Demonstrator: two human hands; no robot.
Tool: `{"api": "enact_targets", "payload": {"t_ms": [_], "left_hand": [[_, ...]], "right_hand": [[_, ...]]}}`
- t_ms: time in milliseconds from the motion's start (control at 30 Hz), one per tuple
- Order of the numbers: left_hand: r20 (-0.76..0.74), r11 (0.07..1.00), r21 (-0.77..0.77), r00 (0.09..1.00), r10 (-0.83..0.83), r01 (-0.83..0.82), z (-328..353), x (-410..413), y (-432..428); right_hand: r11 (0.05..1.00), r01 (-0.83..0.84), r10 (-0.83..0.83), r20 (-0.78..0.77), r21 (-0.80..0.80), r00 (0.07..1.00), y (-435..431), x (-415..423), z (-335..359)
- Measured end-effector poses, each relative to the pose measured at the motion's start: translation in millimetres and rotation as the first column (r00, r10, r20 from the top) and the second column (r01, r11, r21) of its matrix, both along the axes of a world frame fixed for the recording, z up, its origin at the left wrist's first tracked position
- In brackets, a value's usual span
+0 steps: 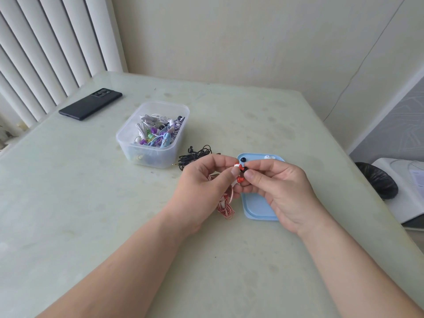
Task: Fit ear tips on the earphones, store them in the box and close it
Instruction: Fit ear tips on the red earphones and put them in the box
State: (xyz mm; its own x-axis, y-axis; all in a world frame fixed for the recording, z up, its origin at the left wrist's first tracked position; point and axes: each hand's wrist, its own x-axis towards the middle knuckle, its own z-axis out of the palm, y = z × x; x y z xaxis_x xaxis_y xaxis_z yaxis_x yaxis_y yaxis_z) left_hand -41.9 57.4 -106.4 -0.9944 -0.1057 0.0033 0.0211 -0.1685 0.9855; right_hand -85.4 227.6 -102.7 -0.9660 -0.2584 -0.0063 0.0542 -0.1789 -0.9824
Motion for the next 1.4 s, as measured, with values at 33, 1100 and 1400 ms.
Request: {"api": "enact_targets", "payload": {"t_ms": [33, 1100, 1400], "left_hand": [[0.002, 1.0, -0.003, 1.0, 0.002, -0.002, -0.7, -0.5, 0.1], [-0.022, 0.999, -0.027, 0.999, -0.033, 0.032, -4.4, 0.6, 0.9], [0.015, 0.997, -0.039, 0.998, -0.061, 0.061, -2.7, -1.5, -2.2]], "right_hand": [[1.0, 0.0, 0.0, -0.003, -0.006, 1.0, 0.8, -0.7, -1.0], [0.997, -0.067, 0.069, -0.051, 0.031, 0.996, 3.1, -1.7, -3.9], [0.998, 0.013, -0.006, -0.126, 0.054, 0.992, 0.5, 2.4, -4.2]]}}
